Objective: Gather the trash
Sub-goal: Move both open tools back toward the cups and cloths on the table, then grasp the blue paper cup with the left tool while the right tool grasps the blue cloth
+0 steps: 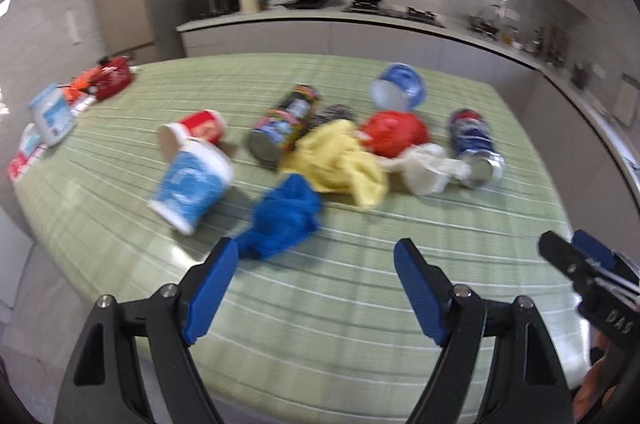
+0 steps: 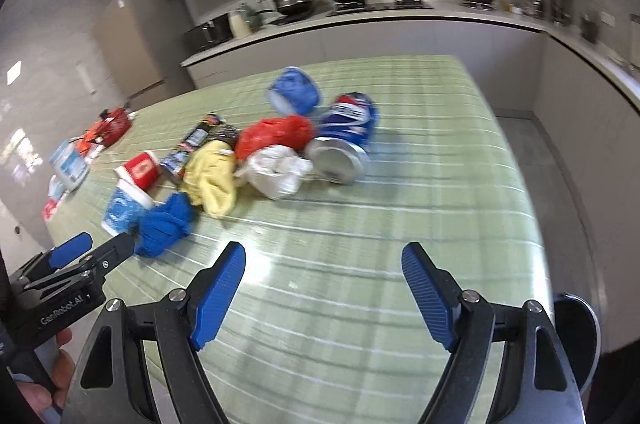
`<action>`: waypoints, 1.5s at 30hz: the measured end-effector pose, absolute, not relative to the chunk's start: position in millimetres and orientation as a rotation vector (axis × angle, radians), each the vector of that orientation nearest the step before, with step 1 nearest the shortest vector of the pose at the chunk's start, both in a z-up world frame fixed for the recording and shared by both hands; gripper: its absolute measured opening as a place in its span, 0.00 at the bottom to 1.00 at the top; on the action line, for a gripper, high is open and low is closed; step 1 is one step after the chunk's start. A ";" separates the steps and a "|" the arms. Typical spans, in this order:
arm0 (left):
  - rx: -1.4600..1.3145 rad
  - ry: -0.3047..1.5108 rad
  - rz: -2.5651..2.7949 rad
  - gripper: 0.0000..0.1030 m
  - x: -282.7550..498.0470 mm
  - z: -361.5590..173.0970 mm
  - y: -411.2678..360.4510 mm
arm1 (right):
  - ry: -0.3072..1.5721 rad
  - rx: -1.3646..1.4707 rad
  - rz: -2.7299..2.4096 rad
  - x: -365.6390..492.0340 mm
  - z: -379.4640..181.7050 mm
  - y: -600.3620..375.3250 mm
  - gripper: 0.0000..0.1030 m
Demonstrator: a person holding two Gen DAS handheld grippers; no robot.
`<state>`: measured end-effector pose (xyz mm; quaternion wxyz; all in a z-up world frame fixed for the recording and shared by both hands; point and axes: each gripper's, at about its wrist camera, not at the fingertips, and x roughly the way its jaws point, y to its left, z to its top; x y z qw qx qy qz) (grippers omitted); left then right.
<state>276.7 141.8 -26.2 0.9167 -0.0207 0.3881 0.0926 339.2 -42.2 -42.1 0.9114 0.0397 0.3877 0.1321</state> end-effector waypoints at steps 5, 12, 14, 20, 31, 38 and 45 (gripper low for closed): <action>-0.057 0.798 0.265 0.79 277.7 -29.1 179.6 | 0.817 0.065 0.327 350.4 -47.2 -8.2 0.80; -0.062 0.807 0.277 0.79 291.6 -38.7 241.0 | 0.805 0.054 0.341 356.5 -47.8 48.5 0.80; -0.052 0.816 0.260 0.79 300.5 -42.4 253.9 | 0.817 0.065 0.321 360.6 -52.8 66.1 0.80; -0.022 0.853 0.161 0.79 333.1 -57.8 281.5 | 0.852 0.087 0.275 371.6 -67.9 114.5 0.80; 0.015 0.911 0.004 0.79 371.7 -88.6 296.0 | 0.896 0.113 0.211 391.4 -85.3 145.5 0.80; -0.042 0.898 -0.042 0.57 362.6 -87.4 309.3 | 0.931 0.132 0.252 404.1 -99.8 164.9 0.80; -0.048 0.886 -0.028 0.56 353.1 -84.4 318.0 | 0.957 0.154 0.304 414.5 -106.5 181.6 0.80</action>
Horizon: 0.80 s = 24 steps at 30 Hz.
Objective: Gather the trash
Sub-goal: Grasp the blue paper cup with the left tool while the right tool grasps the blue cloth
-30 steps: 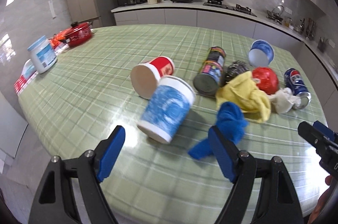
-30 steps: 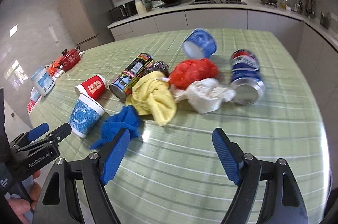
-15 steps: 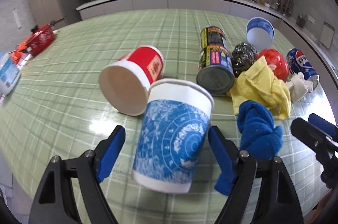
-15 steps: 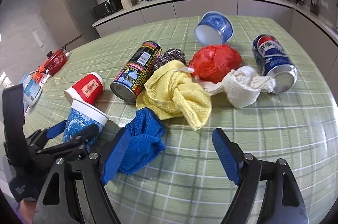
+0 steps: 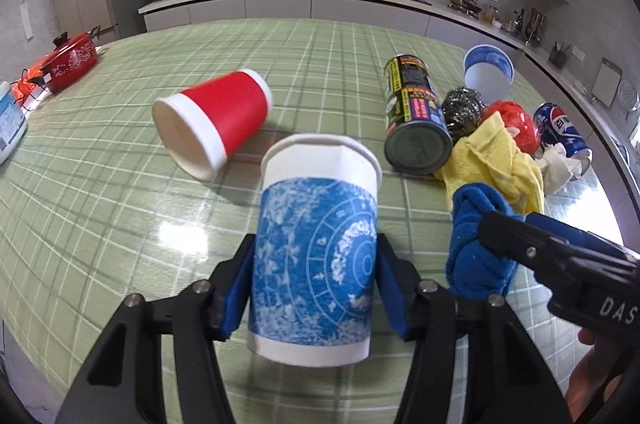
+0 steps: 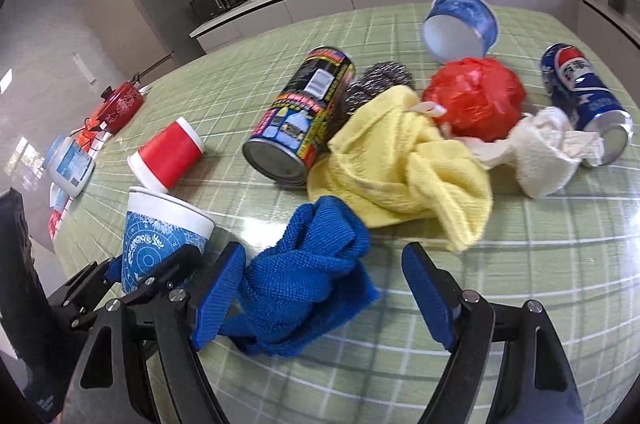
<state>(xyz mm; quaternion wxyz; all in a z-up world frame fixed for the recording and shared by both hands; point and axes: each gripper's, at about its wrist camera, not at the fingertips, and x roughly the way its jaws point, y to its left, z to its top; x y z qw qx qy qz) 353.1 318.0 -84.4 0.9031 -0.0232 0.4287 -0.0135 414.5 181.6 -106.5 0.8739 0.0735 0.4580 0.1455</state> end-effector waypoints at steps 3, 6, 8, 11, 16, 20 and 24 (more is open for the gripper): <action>-0.054 0.883 -0.016 0.56 357.9 -84.4 325.1 | 0.966 0.160 0.333 417.3 -109.3 189.3 0.80; -0.054 0.887 -0.008 0.55 359.8 -85.3 328.9 | 1.002 0.143 0.351 421.2 -119.1 198.4 0.80; -0.060 0.888 -0.006 0.55 361.2 -86.0 330.0 | 1.006 0.149 0.361 421.9 -123.2 198.4 0.73; -0.061 0.887 -0.006 0.55 361.2 -86.6 330.7 | 1.001 0.164 0.362 422.9 -124.4 193.0 0.48; -0.059 0.876 -0.011 0.55 359.9 -83.6 328.9 | 0.965 0.127 0.355 417.7 -117.3 192.1 0.37; -0.063 0.871 -0.010 0.55 359.1 -80.4 324.6 | 0.930 0.096 0.313 412.5 -107.1 179.4 0.36; -0.061 0.865 -0.009 0.55 357.2 -78.7 316.0 | 0.927 0.080 0.260 408.8 -101.2 152.4 0.36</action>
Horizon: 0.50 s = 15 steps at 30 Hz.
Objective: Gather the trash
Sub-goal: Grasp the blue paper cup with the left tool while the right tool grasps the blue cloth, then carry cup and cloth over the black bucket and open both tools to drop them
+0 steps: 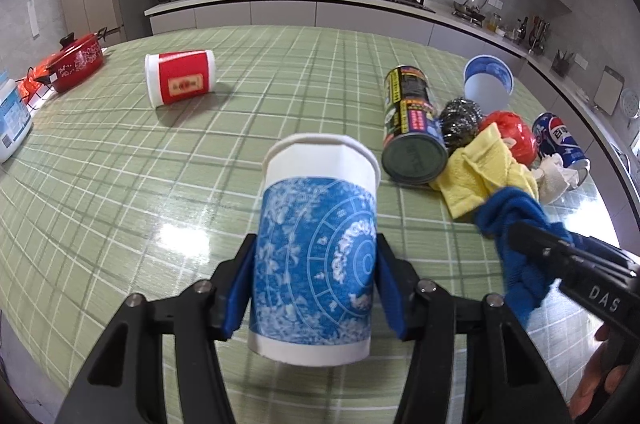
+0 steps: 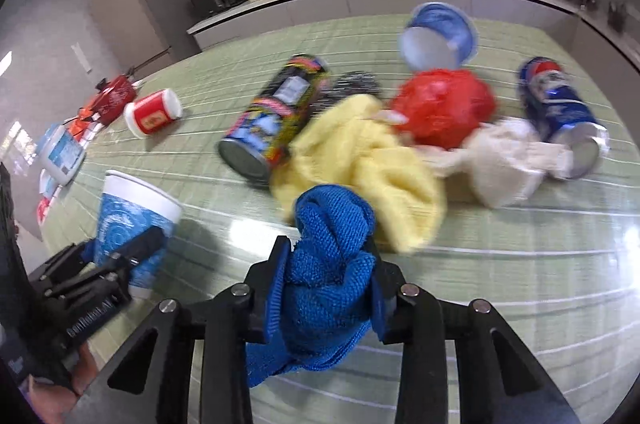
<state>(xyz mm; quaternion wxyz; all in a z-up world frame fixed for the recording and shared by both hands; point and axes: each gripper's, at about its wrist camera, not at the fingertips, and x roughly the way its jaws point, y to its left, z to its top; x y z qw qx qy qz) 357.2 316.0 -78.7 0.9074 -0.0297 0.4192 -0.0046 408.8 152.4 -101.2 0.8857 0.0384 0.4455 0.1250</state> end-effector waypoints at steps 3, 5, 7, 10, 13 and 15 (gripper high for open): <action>-0.059 0.886 -0.008 0.55 358.6 -83.4 308.1 | 0.941 0.079 0.218 407.6 -101.9 130.3 0.36; -0.065 0.897 -0.007 0.55 359.0 -86.8 304.7 | 0.960 0.072 0.213 406.1 -105.6 123.1 0.39; -0.063 0.890 -0.003 0.55 357.3 -86.3 301.3 | 0.966 0.096 0.222 403.2 -108.7 116.2 0.41; -0.056 0.883 0.002 0.55 354.6 -85.6 294.9 | 0.965 0.101 0.239 399.9 -110.2 115.0 0.41; -0.056 0.882 0.004 0.54 352.2 -84.7 289.5 | 0.968 0.111 0.262 398.0 -111.5 113.2 0.38; -0.064 0.873 0.007 0.54 349.3 -81.0 286.5 | 0.955 0.112 0.267 395.9 -108.8 111.5 0.35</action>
